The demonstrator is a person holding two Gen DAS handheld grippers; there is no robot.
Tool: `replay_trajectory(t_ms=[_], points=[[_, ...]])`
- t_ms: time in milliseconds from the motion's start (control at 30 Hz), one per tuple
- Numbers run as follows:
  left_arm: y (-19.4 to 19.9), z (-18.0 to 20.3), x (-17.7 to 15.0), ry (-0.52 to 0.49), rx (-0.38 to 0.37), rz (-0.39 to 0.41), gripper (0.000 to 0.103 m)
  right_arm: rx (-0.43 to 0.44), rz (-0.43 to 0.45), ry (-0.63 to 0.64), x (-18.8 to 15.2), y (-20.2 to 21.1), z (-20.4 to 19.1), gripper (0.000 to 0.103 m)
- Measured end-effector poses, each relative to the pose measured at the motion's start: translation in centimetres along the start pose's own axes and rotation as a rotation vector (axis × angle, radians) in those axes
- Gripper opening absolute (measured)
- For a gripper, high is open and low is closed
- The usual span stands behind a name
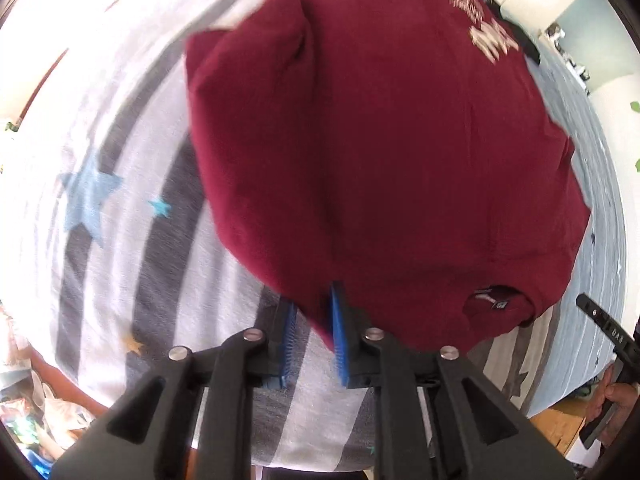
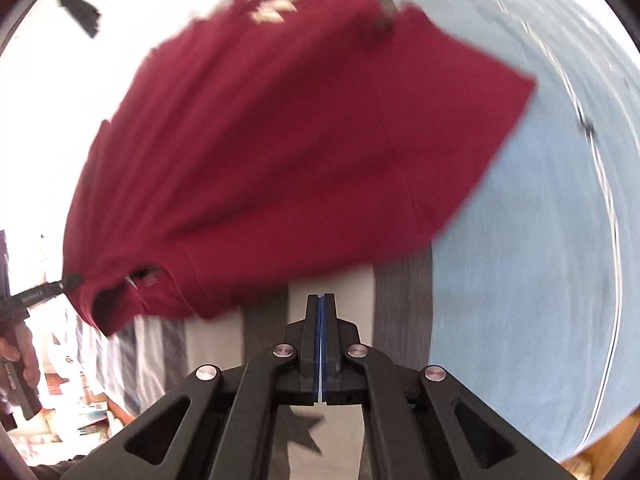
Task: Fold clothes
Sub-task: 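Lay the red sweatshirt flat on the bed and open both grippers, then move both open grippers to the hem edge of the red sweatshirt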
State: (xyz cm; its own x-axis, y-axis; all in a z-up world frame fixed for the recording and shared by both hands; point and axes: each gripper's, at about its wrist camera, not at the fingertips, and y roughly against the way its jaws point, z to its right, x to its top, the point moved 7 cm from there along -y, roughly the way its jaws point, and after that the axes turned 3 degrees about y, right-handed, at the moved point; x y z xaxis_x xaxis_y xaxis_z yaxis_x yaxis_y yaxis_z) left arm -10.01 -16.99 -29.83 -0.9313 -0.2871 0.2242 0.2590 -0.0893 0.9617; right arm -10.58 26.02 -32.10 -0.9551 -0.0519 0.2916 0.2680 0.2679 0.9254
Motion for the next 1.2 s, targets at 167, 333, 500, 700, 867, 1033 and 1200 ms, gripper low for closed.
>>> replay_trajectory(t_ms=[167,333,500,700,867,1033,1200], points=[[3.4,-2.1,3.3,0.008,0.056,0.194,0.061,0.009,0.086,0.045,5.1,-0.1,-1.9,0.002],[-0.3,-6.3,9.7,0.115,0.085,0.226,0.063,-0.024,0.107,-0.006,9.3,-2.7,-0.9,0.004],[-4.6,-9.9,15.3,0.167,0.071,0.227,0.063,-0.011,0.136,-0.010,12.3,-4.6,-1.8,0.006],[-7.9,-10.6,18.8,0.111,0.024,0.183,0.031,0.023,0.150,0.038,14.5,-6.9,-4.4,0.007],[-7.1,-10.1,17.9,0.062,0.011,0.191,0.002,0.032,0.136,0.041,14.4,-8.2,-6.1,0.007],[-4.0,-15.5,16.5,0.172,0.063,0.234,0.002,0.021,0.107,0.039,13.8,-9.1,-7.1,0.007],[-3.5,-20.9,13.7,0.264,0.084,0.181,0.003,-0.002,0.079,0.047,13.3,-9.9,-7.4,0.007]])
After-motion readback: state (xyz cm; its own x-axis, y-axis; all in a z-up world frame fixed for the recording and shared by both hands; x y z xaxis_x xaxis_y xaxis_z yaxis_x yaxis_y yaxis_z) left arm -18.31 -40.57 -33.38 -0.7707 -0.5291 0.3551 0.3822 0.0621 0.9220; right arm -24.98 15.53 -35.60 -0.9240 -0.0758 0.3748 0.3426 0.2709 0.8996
